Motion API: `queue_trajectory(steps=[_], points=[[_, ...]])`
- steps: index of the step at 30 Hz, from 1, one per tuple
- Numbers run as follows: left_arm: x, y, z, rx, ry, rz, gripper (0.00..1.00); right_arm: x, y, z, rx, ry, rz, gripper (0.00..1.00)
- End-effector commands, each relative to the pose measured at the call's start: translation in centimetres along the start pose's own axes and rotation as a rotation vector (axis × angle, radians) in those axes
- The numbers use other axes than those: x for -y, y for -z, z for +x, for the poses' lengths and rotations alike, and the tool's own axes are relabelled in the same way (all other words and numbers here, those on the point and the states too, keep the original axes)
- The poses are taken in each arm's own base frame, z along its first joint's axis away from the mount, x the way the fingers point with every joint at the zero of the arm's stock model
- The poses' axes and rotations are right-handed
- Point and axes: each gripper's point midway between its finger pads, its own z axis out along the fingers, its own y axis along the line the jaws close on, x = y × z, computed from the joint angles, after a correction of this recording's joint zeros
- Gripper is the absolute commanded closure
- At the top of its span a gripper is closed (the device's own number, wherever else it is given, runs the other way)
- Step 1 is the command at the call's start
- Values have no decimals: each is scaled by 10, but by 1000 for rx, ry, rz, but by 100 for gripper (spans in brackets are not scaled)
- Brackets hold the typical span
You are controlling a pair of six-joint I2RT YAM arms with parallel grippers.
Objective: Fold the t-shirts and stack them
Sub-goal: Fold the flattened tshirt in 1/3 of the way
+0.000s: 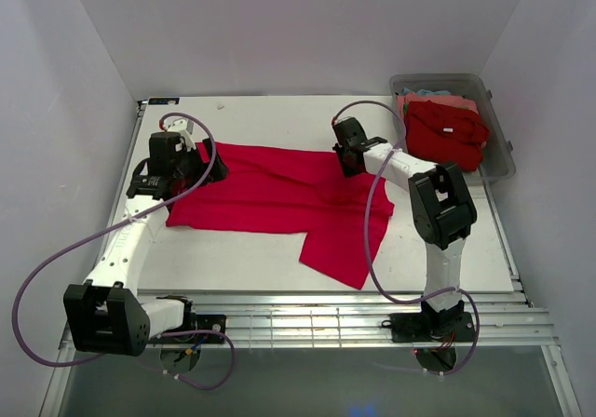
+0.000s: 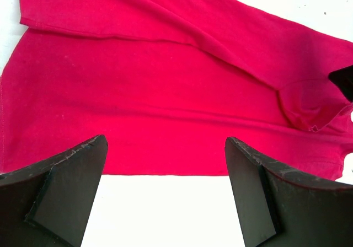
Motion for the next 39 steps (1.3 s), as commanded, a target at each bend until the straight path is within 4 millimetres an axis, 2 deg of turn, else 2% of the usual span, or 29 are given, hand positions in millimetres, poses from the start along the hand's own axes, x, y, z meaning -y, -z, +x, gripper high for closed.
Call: queue_trajectory(steps=[1,6,14,19,23,25,28,32,34,37,38,39], points=[[0,1,-2,13,-10,-1,2,16,15,-17,52,-5,44,73],[2,-4,-4,12,-10,8,2,21,28,-1,34,2,49,73],[5,-1,-10,32,-16,20,2,13,29,38,-81,1,7,76],[3,4,-8,43,-21,15,2,11,35,54,-121,17,-21,76],[2,6,-4,40,-22,16,2,1,40,70,-172,15,-84,78],[2,8,-4,45,-23,11,2,-4,49,73,-175,4,-120,79],[1,11,-4,52,-26,9,2,-23,67,80,-206,-7,-253,79],[2,11,-3,50,-24,14,2,-43,84,77,-204,-10,-389,79],[1,10,-4,49,-22,9,2,-40,89,63,-160,-15,-379,78],[-5,2,-5,39,-19,-25,2,-16,82,44,-117,-25,-259,77],[-10,-2,-7,40,-20,-57,2,-4,81,28,-83,-35,-200,76],[-14,-12,-8,17,-20,-77,2,2,73,27,-94,-44,-171,76]])
